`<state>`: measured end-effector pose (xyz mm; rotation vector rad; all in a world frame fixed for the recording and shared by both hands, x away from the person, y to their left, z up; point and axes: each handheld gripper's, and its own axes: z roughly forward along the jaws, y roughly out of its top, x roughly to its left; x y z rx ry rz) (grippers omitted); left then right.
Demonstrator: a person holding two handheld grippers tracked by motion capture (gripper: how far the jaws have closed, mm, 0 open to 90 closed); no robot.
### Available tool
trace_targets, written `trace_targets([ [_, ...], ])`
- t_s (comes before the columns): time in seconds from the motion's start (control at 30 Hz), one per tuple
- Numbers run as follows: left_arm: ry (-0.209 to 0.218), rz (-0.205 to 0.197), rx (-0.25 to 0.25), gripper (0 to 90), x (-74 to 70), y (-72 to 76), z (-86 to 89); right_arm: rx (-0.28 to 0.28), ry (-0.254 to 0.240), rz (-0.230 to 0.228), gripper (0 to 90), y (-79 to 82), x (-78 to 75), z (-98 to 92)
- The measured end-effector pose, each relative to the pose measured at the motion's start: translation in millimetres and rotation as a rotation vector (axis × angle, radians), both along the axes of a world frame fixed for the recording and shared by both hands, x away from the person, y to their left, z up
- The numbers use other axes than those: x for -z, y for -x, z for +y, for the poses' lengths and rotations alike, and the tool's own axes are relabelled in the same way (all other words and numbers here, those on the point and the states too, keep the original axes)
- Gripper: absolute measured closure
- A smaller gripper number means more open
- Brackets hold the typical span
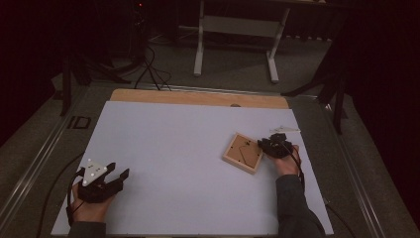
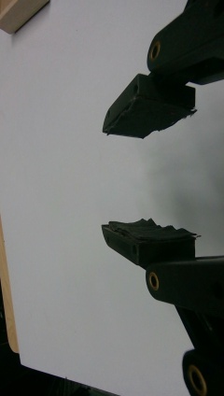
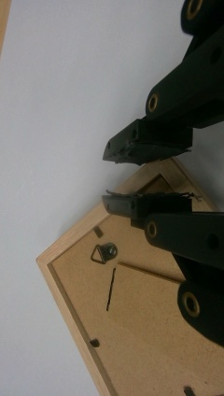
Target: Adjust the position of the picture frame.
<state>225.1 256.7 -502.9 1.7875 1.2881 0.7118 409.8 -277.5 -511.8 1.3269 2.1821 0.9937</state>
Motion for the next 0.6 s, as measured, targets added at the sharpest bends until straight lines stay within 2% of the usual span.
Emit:
trace_targets([
  [0.6,0.000,-0.003,-0.001,45.3,-0.2,0.2,0.4,-0.034,0.078,0.007,78.6,11.9,-4.8,12.5],
])
